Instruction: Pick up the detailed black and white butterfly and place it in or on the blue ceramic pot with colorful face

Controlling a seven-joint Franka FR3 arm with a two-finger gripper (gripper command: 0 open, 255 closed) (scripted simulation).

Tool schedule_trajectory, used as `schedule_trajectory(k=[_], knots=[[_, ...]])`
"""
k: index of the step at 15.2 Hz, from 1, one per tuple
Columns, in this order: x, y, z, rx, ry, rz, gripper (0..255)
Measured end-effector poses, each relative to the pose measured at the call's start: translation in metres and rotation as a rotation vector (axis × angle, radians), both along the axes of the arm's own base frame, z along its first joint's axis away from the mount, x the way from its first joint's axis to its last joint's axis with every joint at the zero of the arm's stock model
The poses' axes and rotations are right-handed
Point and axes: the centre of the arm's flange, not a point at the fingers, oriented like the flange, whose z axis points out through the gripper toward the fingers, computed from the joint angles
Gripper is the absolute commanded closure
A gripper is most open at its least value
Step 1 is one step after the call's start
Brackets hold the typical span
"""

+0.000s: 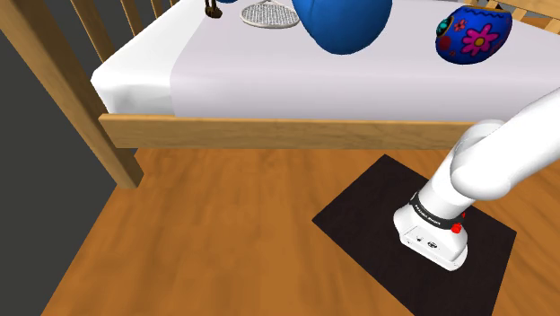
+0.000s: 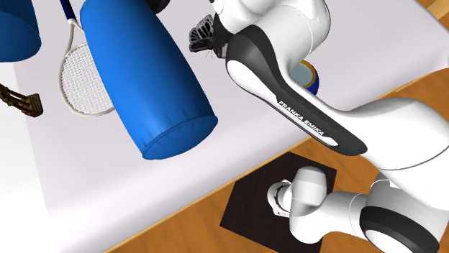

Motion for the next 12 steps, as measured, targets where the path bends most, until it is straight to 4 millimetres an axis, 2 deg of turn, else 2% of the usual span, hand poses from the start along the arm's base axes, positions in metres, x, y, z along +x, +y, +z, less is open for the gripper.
schedule_trajectory(k=[12], knots=[[0.0,0.0,0.064,0.0,0.0,0.0,255]])
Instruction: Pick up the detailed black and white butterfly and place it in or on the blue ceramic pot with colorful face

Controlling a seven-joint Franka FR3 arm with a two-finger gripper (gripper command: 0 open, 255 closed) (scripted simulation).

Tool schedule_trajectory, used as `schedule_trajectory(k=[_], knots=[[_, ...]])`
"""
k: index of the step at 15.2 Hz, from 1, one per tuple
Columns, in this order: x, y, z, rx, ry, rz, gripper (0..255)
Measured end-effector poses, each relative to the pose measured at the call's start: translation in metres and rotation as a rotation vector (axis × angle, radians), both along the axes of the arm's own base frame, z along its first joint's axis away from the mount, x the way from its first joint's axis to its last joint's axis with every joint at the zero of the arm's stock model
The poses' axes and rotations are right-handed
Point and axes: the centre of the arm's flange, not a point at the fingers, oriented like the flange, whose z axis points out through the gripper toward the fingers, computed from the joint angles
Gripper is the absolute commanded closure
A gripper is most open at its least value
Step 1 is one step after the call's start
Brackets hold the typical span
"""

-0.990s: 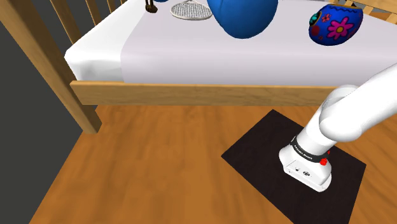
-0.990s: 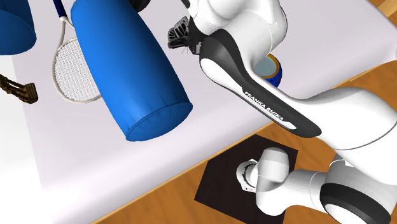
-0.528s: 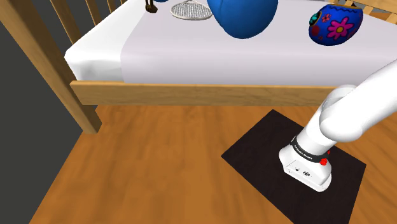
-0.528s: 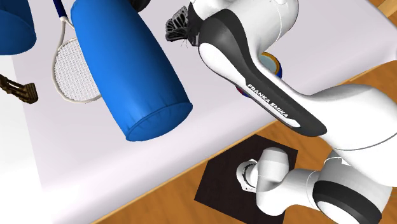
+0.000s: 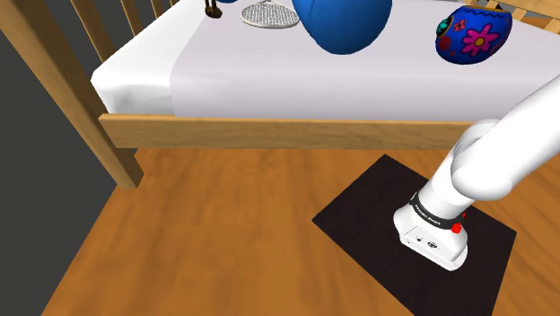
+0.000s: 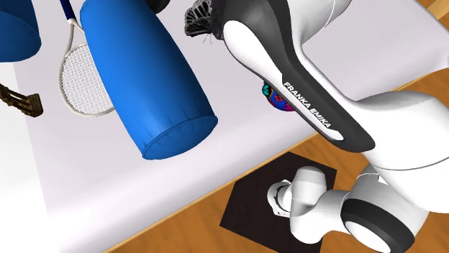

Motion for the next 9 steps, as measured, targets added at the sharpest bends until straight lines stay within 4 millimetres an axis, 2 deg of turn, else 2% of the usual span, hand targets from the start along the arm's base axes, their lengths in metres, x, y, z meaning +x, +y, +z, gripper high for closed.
schedule_trajectory(k=[3,7,9], knots=[[-0.005,-0.002,0.012,0.0,0.001,0.001,255],[-0.049,-0.004,0.013,0.0,0.0,0.0,255],[-0.08,-0.007,0.014,0.0,0.0,0.0,255]])
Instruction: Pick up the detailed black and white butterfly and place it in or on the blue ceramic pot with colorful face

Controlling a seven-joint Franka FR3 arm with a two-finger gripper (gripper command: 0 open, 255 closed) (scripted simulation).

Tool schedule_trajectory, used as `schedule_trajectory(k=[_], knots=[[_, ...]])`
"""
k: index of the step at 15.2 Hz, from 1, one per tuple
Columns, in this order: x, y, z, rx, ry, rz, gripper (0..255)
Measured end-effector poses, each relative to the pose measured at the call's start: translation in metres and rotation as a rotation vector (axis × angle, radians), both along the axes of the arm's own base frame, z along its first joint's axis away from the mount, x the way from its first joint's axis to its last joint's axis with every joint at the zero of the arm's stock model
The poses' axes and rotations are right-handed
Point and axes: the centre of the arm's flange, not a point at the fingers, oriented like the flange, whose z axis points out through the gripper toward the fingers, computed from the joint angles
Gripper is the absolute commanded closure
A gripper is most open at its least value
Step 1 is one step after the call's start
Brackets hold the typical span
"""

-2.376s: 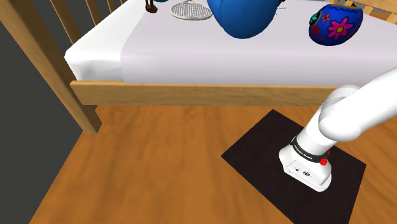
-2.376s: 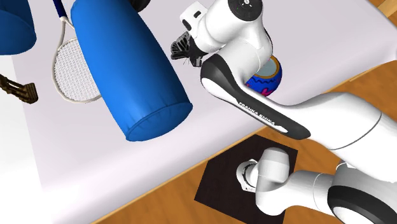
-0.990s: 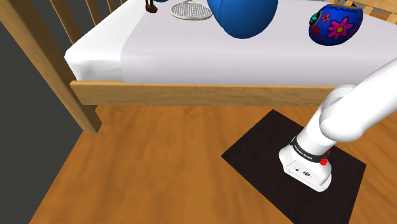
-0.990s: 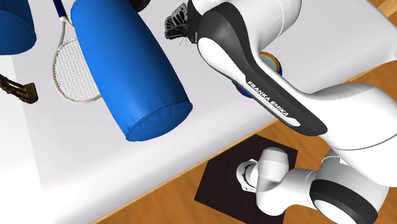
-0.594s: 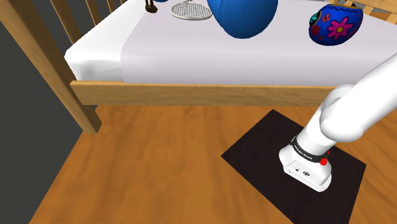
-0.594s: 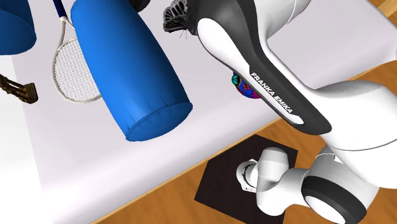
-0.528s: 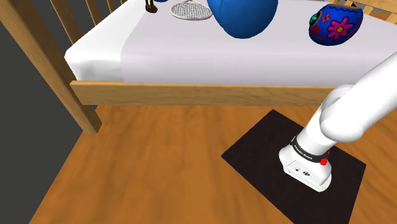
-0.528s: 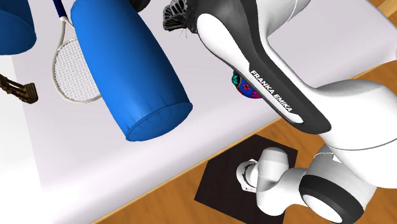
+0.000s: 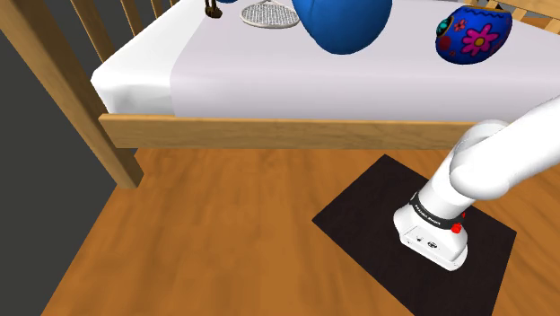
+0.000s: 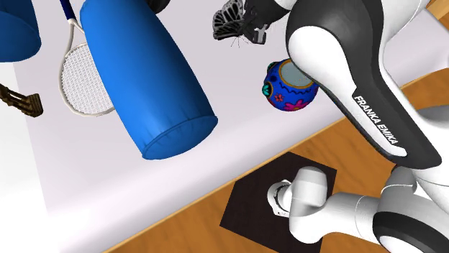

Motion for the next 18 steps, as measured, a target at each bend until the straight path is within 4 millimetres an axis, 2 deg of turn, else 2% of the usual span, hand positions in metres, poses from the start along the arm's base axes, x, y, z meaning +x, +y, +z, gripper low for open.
schedule_trajectory(k=[14,16,18], knots=[[-0.184,-0.011,0.005,-0.001,0.0,0.0,255],[-0.2,-0.013,0.0,-0.001,0.0,-0.001,255],[-0.206,-0.013,-0.007,0.0,0.0,0.0,255]])
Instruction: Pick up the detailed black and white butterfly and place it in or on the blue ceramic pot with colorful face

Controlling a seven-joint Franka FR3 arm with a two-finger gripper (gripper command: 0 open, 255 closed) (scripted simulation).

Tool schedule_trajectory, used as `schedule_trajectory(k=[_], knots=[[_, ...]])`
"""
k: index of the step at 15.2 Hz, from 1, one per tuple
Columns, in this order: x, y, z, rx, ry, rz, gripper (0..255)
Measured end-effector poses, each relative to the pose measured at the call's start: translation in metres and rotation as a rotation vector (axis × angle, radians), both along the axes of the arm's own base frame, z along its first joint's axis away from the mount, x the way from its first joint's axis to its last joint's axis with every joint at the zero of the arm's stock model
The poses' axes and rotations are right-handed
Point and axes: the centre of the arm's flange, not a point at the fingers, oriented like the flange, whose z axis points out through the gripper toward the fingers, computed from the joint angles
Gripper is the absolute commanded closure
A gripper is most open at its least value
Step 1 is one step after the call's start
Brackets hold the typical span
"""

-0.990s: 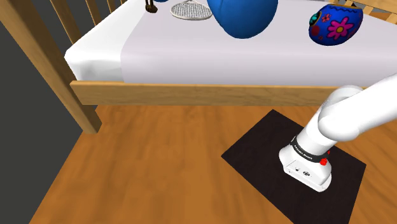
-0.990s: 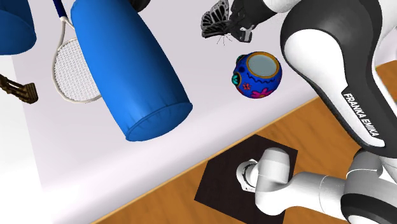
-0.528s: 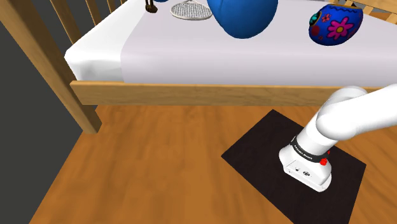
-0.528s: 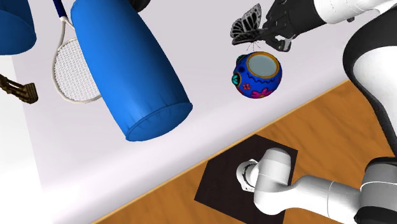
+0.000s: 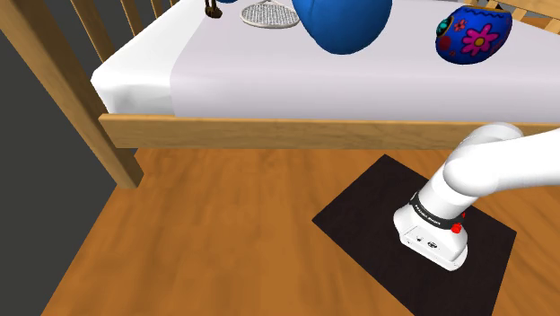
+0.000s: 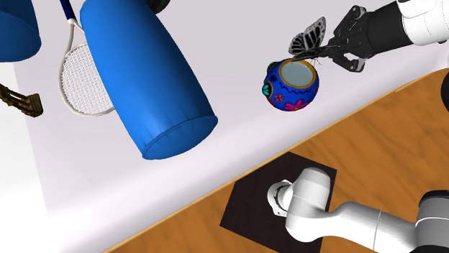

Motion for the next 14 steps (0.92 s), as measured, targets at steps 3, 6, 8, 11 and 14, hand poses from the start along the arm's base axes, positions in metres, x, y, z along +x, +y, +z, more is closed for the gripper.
schedule_trajectory(k=[3,6,8,11,14], knots=[[-0.001,-0.001,-0.016,0.0,0.001,0.0,255],[-0.002,-0.001,-0.031,0.0,0.001,0.0,255],[-0.002,0.0,-0.041,0.0,0.001,0.0,255],[0.0,0.001,-0.058,0.0,0.001,0.0,255],[-0.001,-0.001,-0.063,0.0,0.001,0.0,255]])
